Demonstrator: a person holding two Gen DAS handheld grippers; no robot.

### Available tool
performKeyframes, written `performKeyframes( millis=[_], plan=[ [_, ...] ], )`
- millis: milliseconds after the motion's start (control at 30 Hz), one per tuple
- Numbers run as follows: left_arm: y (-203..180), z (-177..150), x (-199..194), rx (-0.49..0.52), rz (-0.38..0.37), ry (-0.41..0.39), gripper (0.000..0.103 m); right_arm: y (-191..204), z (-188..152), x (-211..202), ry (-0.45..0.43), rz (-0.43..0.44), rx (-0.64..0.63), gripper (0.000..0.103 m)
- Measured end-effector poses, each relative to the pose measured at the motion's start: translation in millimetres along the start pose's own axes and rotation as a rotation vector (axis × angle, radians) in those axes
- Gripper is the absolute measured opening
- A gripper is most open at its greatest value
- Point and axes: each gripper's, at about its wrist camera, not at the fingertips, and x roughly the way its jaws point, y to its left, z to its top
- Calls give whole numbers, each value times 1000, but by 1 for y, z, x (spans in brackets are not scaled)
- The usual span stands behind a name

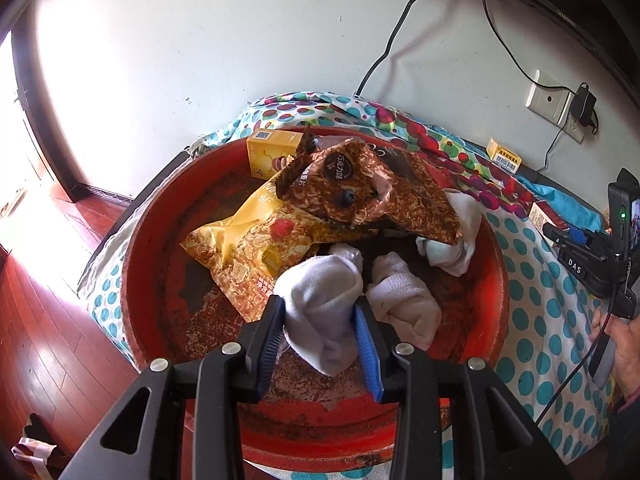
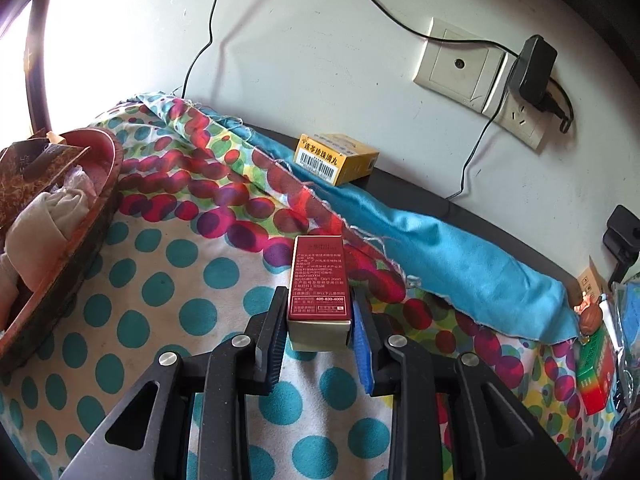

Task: Organize objects
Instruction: 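Carry the white sock with the left gripper into the red tray and release, then lower the red medicine box into the tray and open the right gripper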

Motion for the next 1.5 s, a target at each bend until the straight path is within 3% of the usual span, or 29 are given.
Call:
performKeyframes(
  millis=[133, 333, 467, 600, 767, 933, 1100, 1500],
  plan=[
    [7, 0, 0, -24, -28, 10, 38, 3, -1, -11, 3, 15, 23, 27],
    [15, 1, -10, -18, -36, 17, 38, 28, 17, -67, -91, 123, 30, 27],
    [21, 4, -27, -18, -48, -32, 39, 66, 24, -106, -144, 232, -17, 27],
    [31, 7, -39, -41, -34, -78, 44, 116, 24, -125, -138, 349, -98, 27],
    [50, 7, -38, -100, -24, -69, 45, 178, 13, -125, -86, 447, -190, 27],
    [70, 5, -36, -167, -15, -67, 45, 210, 10, -110, -46, 466, -229, 27],
    [84, 2, -29, -222, -12, -46, 45, 214, 12, -93, -20, 463, -201, 27],
    [79, 0, -16, -207, -9, -9, 45, 217, 16, -79, 3, 491, -191, 31]
  ],
)
